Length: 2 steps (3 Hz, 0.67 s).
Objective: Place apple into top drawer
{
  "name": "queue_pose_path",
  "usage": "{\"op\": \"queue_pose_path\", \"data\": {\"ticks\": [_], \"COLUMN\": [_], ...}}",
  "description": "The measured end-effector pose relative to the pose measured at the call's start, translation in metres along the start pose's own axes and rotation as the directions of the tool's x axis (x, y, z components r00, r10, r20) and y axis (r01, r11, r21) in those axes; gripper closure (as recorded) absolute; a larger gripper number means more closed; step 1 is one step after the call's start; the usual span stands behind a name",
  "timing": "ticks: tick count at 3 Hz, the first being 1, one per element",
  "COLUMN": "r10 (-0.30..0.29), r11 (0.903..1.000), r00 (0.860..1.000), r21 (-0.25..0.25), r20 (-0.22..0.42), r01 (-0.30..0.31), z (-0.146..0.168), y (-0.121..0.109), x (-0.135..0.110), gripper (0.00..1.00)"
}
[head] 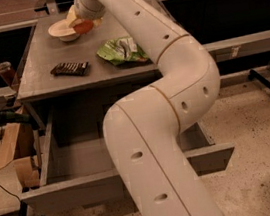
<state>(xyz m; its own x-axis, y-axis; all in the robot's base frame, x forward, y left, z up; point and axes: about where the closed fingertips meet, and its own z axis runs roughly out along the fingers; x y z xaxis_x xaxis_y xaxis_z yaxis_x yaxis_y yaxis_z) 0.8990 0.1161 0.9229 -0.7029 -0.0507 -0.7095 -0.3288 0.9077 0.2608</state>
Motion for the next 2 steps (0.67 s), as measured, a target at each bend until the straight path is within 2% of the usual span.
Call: {"op": "queue_pose_path", "data": {"ticks": [1, 2], "r10": [-0.050, -0.143], "r11": [0.9978, 0.9785], "r00": [0.996, 0.974], "r21": [-0.039, -0.123], "r20": [0.074, 0.173], "r01": [0.053, 0.166], "z": [-0.050, -0.132], "y": [-0.004, 0.001], "x": [-0.021, -0.027], "gripper": [1.00, 1.00]}}
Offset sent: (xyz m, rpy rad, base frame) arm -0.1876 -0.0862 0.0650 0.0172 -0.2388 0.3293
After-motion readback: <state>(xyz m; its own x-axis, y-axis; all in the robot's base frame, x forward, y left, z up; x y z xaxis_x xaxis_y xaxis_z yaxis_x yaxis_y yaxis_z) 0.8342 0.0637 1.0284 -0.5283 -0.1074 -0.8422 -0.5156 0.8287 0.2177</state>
